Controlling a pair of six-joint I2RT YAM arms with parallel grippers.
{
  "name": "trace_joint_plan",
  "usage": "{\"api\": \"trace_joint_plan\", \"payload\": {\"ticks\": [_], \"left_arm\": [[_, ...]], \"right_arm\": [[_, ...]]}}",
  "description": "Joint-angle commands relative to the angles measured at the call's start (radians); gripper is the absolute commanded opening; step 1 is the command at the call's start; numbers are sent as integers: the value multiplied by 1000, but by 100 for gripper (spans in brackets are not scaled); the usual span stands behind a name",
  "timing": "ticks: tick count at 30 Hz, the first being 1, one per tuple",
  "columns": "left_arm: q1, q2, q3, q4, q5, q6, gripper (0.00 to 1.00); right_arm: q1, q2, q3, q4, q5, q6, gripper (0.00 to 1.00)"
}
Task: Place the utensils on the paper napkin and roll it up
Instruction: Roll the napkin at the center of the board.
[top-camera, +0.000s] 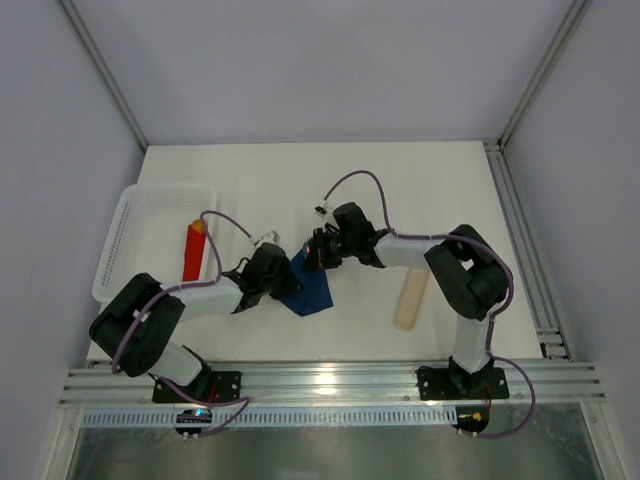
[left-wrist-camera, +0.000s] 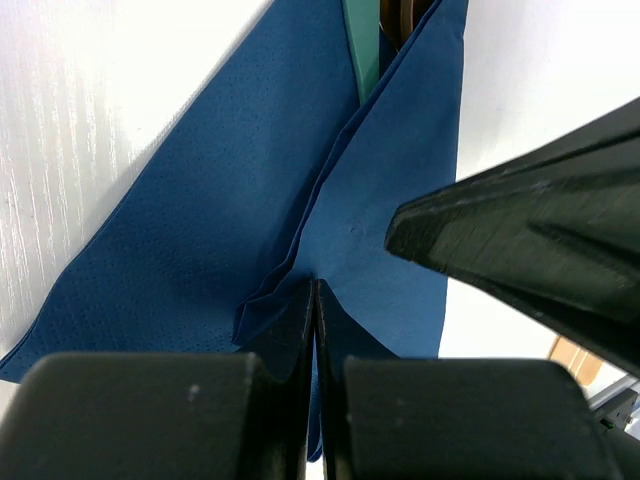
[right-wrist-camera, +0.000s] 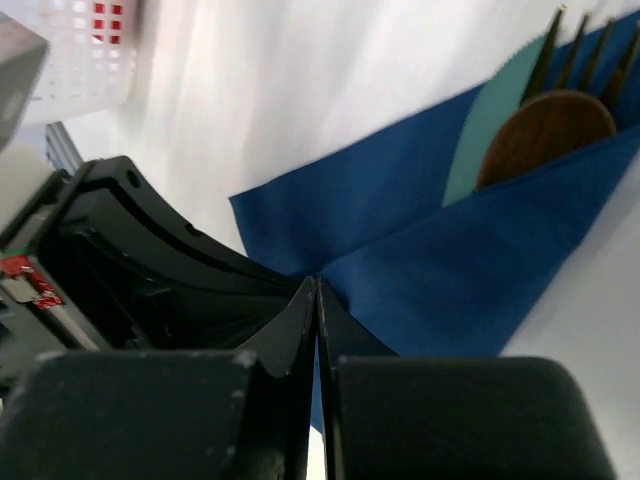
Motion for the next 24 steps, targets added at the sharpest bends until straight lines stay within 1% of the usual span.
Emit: {"api": "trace_joint_plan", "payload": {"ticks": [1,7,10,19,24], "left_arm": [[-3,-15,12,-58,-27,20,0],[-1,-14,20,-66,-29,23,0],[-3,-18,23,-72,-32,25,0],[-1,-15,27,-75,-32,27,0],[-1,-17,26,-74,-33,27,0]], "right_arm": [[8,-57,-22,-70,98,-52,4],[49,-100,-45,-151,155,-95,4],[72,-115,-48,-196,209,-109,4],[101,-106,-53,-187,212,-111,4],[109,-103,-61,-194,241,-111,4]]}}
